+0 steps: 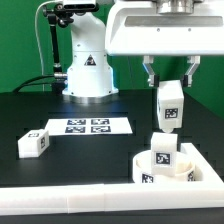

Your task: Assemble stool

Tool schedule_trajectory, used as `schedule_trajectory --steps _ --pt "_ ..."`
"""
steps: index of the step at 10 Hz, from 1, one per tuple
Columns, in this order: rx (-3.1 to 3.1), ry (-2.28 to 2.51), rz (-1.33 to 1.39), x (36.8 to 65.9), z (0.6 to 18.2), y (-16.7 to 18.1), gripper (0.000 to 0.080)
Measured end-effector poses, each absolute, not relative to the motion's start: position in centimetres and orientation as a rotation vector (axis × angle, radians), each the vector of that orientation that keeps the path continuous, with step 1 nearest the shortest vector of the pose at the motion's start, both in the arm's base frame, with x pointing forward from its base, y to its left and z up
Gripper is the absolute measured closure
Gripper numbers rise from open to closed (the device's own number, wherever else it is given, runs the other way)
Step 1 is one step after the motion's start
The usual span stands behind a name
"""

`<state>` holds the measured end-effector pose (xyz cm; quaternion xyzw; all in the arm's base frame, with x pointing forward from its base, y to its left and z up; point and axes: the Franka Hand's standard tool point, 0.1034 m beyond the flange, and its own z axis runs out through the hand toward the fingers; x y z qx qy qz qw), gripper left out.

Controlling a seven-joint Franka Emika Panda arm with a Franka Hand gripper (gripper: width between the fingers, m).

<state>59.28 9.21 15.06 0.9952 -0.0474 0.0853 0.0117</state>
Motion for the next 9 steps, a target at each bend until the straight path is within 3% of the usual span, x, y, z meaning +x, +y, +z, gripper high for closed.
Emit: schedule_trajectory --steps 3,9 --pt "3.109 -0.104 0.571 59.9 15.0 10.9 0.0465" --pt "3.11 -0.058 0.591 59.8 14.7 11.4 0.0465"
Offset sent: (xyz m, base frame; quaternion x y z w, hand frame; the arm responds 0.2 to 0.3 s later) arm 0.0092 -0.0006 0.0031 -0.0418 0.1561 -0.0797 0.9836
